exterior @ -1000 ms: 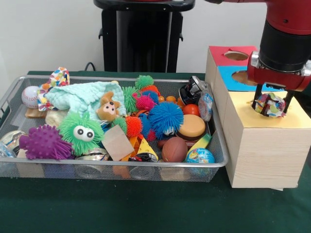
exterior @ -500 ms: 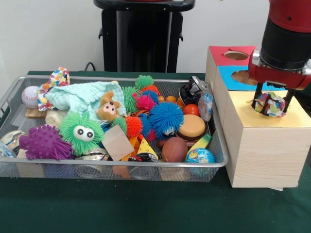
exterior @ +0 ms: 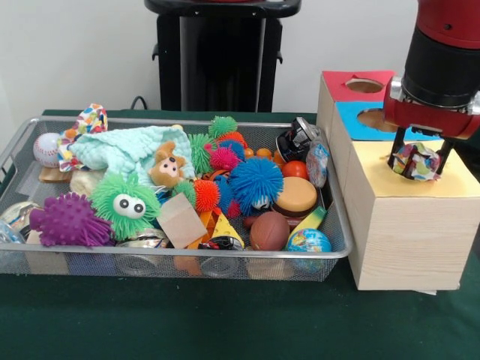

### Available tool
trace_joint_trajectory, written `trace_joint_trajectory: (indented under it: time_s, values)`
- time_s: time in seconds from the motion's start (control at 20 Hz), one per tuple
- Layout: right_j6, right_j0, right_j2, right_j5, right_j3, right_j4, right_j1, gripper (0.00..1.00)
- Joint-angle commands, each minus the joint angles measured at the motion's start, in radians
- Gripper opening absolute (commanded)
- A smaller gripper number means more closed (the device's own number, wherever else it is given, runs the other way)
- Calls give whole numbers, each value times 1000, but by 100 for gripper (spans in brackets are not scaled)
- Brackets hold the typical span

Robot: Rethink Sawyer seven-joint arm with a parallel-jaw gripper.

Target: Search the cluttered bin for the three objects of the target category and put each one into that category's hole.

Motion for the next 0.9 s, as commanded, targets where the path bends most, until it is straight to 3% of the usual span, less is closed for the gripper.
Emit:
trace_joint_trajectory:
  time_s: [0.05, 0.2, 0.45, 0.9]
  values:
    - [160, 18, -10, 56, 129, -17, -67, 100]
    - [142, -3, 16, -117, 181, -15, -5, 100]
    - [124, -16, 25, -287, 199, -44, 81, 100]
    - [124, 3, -7, -382, 186, -66, 154, 100]
